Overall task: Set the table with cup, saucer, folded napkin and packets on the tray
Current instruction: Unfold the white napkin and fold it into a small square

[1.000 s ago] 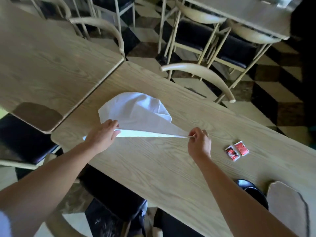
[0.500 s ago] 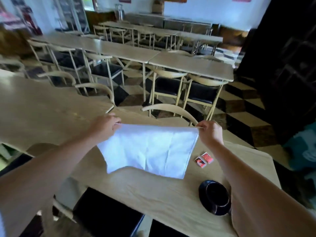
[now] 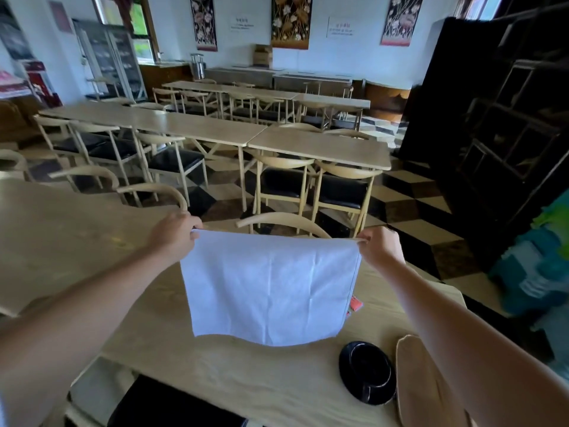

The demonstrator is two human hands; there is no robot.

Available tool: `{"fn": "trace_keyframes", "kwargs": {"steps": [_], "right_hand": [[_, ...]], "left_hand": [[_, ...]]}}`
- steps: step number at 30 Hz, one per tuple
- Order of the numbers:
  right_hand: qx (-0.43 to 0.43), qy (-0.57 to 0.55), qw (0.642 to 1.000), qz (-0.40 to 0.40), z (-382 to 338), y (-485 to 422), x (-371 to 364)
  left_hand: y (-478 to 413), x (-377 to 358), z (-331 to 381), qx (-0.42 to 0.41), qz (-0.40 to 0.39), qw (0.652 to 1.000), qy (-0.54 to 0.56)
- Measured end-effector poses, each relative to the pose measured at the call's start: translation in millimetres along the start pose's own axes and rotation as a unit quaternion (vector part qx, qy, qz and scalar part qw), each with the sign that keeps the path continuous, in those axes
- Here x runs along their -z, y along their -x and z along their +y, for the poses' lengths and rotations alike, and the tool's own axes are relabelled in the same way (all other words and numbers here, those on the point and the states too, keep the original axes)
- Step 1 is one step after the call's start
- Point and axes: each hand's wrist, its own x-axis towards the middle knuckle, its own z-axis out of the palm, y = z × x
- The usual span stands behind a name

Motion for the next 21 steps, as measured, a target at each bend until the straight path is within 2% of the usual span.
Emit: {"fn": "trace_keyframes", "kwargs": {"steps": [9,16,18,21], "right_hand": [[0.008,0.010,1.000,0.022,-36,-43,-10],[0.034,0.007,0.997,0.065,-35,-52,-14],[0.030,-0.001,0.998,0.059,-25,-42,-19],[0.013,-0.019,0.999,0.026,2,-14,-32]], "left_hand": [[-49,-9,-24,0.025,0.057,0.998,0.019],[-57,1,-40,0.006,0.109,0.994,0.028],[-46,-2,-43,-0.008,0.093,0.995,0.041],[-16,-17,-48,-0.027,0.016,0.998,0.056]]}}
